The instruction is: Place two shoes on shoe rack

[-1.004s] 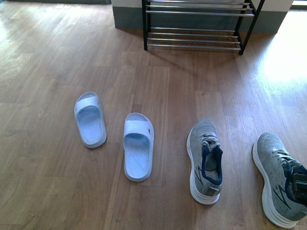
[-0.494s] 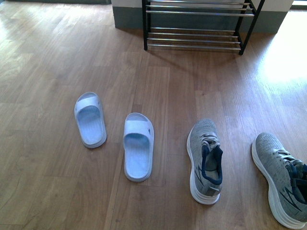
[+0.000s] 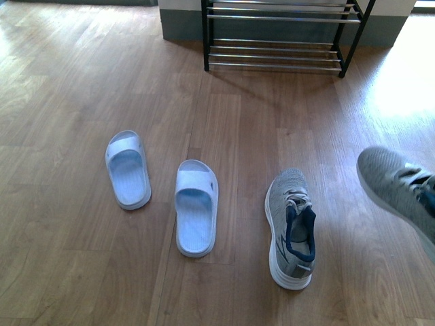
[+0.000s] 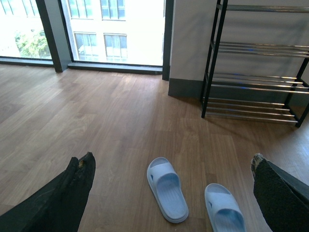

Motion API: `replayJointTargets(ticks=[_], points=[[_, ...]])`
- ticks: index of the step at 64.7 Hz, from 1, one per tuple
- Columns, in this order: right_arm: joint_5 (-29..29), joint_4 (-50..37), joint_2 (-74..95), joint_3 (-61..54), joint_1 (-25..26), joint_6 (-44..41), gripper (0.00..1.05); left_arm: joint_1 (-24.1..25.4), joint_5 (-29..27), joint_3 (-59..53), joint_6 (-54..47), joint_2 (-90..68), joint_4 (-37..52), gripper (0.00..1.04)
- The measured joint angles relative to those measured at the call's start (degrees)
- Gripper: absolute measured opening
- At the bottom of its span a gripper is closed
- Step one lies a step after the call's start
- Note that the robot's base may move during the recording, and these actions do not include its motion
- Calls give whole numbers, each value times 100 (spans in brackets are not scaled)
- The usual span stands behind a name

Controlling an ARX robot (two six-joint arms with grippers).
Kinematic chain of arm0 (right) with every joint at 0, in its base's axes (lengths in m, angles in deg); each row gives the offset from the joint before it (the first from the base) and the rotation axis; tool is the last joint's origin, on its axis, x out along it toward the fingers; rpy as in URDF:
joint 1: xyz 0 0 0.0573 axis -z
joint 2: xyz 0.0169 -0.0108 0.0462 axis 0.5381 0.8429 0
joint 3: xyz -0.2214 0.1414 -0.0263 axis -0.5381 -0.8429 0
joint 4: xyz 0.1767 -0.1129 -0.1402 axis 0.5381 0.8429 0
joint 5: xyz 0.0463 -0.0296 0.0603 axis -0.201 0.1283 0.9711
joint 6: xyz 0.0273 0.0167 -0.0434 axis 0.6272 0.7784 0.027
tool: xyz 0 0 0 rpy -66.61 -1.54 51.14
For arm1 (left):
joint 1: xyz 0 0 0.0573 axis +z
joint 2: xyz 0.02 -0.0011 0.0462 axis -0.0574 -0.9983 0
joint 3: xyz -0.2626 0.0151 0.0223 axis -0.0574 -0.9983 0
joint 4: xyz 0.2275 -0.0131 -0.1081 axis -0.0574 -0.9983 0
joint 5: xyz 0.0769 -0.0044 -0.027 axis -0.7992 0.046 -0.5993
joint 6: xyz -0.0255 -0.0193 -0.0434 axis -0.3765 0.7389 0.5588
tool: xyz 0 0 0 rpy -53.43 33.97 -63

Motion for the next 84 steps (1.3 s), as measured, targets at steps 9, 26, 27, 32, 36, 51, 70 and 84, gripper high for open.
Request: replayJointTargets(ticks=[9,26,27,32,36,51,70,84], points=[[623,852,-1926,-649,225,339,1,0,0,0,0,0,0,95],[1921,3077,-5525,-1003,1368,715,1,0,0,0,0,0,0,95],[2031,3250,-5772,-1003,1469,723,1,0,0,0,0,0,0,95],[1843,3847,-6688,-1014,1486,955,1,0,-2,0,0,0,0,95],[1449,4341,-7578,-1115,811,1147,1,0,0,0,0,0,0,95],[1722,4428,-8376,-1279,374,1307,1,0,0,0,0,0,0,95],[1617,4430,-8389,-1290,365,1307,1,0,-17,0,0,0,0,95],[1674,4430,-8389,-1290,361,1325,1,0,-13,0,0,0,0,95]])
